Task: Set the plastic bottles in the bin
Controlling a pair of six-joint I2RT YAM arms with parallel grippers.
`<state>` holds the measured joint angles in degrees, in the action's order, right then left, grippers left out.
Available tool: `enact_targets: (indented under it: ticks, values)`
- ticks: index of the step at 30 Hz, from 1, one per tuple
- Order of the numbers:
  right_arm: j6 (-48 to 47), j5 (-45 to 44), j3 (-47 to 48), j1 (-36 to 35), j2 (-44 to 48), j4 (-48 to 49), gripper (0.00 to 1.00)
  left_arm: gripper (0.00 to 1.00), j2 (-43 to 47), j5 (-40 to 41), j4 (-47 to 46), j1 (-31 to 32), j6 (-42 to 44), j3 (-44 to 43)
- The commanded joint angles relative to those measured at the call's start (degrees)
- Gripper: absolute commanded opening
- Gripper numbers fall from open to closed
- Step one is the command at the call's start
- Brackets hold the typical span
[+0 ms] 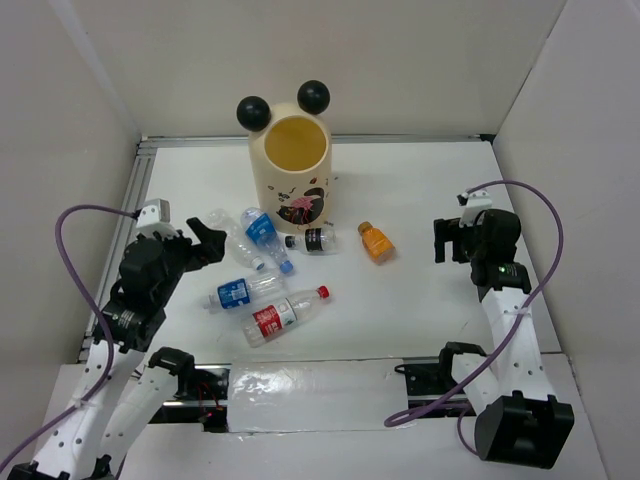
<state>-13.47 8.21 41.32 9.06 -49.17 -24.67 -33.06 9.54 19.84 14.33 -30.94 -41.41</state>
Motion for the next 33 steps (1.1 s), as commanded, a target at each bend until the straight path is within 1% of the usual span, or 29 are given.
enact_targets:
  ticks: [1, 2, 3, 4, 5, 6, 7, 8, 9, 10, 11, 12, 13, 14, 15, 16, 17, 18, 19, 20, 22, 23, 24, 26, 27, 29, 30, 31, 33]
  values:
    - [-5.32, 6.10, 2.54, 0.43, 1.35, -3.89, 1.00, 1.00, -0.43, -4.79, -0.51, -0.35, -1.14, 1.77]
    - [-4.72, 7.42, 2.54, 0.43, 1.35, -3.90, 1.00, 1.00, -0.43, -5.32, 0.02, -0.35, -1.14, 1.77]
    - [-5.24, 11.96, 2.54, 0.43, 1.35, -3.90, 1.00, 0.99, -1.04, -5.32, 0.72, -0.35, -1.14, 1.77]
    - [-6.55, 14.62, 3.23, 0.43, 1.35, -4.42, 1.00, 0.96, -1.04, -5.32, 1.95, -0.35, -1.75, 1.77]
    - [-7.17, 16.38, 3.24, 0.43, 0.40, -4.43, 0.97, 0.89, -1.91, -5.32, 1.96, -0.35, -1.76, 2.29]
    - [-7.18, 17.88, 3.85, 0.43, -0.74, -4.43, 0.84, 0.82, -2.70, -5.84, 2.48, -0.35, -2.28, 2.30]
    - [-7.18, 20.59, 3.86, 0.43, -1.45, -4.43, 0.60, 0.76, -2.71, -5.85, 2.49, -0.35, -2.89, 2.82]
    - [-6.48, 21.84, 3.86, 0.43, -2.07, -3.73, 0.56, 0.71, -3.41, -5.85, 2.49, -0.35, -3.42, 2.82]
    - [-6.48, 22.72, 4.55, 0.43, -3.81, -3.20, 0.52, 0.53, -3.42, -5.24, 2.49, -0.35, -4.47, 3.35]
    - [-5.61, 23.51, 4.56, 0.43, -4.79, -3.20, 0.52, 0.44, -4.11, -4.45, 2.49, -0.35, -5.18, 3.35]
    - [-5.08, 24.30, 4.56, 0.43, -5.75, -2.50, 0.63, 0.40, -5.16, -3.14, 1.97, -0.35, -6.14, 3.96]
    - [-5.07, 24.83, 5.43, 0.43, -7.85, -2.49, 0.73, 0.40, -5.96, -1.38, 1.96, -0.35, -6.85, 3.97]
    - [-4.29, 25.54, 6.05, 0.43, -9.87, -2.49, 0.87, 0.55, -8.40, -0.41, 0.57, -0.35, -8.16, 3.97]
    - [-4.28, 25.54, 6.66, 0.43, -10.94, -3.01, 0.88, 0.69, -9.99, 0.12, -0.05, -0.35, -8.69, 3.97]
    - [-4.28, 26.15, 6.67, 0.43, -11.73, -3.02, 0.88, 0.87, -11.66, 1.08, -0.06, -0.35, -9.40, 2.57]
    - [-3.76, 26.16, 6.67, 0.43, -12.61, -3.02, 0.89, 0.93, -15.51, 2.14, -0.06, -0.35, -10.53, 1.86]
    - [-3.75, 26.16, 7.28, 0.43, -13.84, -3.02, 0.89, 0.97, -17.55, 4.93, -0.06, -0.35, -12.98, 1.07]
    - [-3.75, 26.16, 7.28, 0.43, -13.85, -3.02, 0.89, 1.00, -19.65, 5.66, 0.03, -0.35, -13.70, -0.24]
    - [-3.75, 26.16, 7.28, 0.43, -14.37, -3.02, 0.91, 1.00, -21.85, 5.66, -1.28, -0.35, -13.71, -0.86]
    - [-3.23, 26.16, 7.28, 0.43, -14.38, -2.41, 0.91, 1.00, -26.83, 6.27, -2.25, -0.35, -13.71, -1.65]
    - [-3.22, 26.16, 7.28, 0.43, -14.38, -2.40, 0.91, 1.00, -32.74, 7.07, -1.39, -1.05, -17.65, -6.30]
    - [-3.22, 26.16, 7.28, 0.43, -14.38, -2.40, 0.91, 1.00, -38.69, 8.90, -0.07, -1.75, -19.14, -8.32]
    - [-3.22, 26.16, 7.28, 0.43, -14.38, -2.40, 0.91, 1.00, -41.27, 8.92, 0.90, -1.76, -21.51, -11.64]
    - [-3.75, 26.16, 6.67, 0.43, -14.38, -2.40, 0.91, 1.00, -45.58, 8.92, -0.75, -3.07, -22.14, -13.60]
    - [-3.75, 25.55, 6.67, 0.43, -14.38, -2.40, 0.91, 1.00, -49.00, 7.61, -2.24, -3.60, -22.15, -14.31]
    - [-4.27, 25.02, 5.96, 0.43, -14.38, -2.40, 0.91, 1.00, -52.27, 7.08, -4.53, -4.82, -22.15, -15.98]
    - [-4.28, 25.02, 5.44, 0.43, -13.86, -2.40, 0.91, 1.00, -54.20, 7.07, -4.54, -4.83, -22.67, -18.51]
    - [-4.28, 24.41, 5.44, 0.43, -13.85, -2.40, 0.92, 1.00, -58.31, 7.07, -3.24, -5.36, -22.67, -20.01]
    - [-4.80, 23.78, 5.44, 0.43, -13.85, -2.40, 0.92, 1.00, -62.02, 8.12, -0.68, -5.36, -21.97, -23.09]
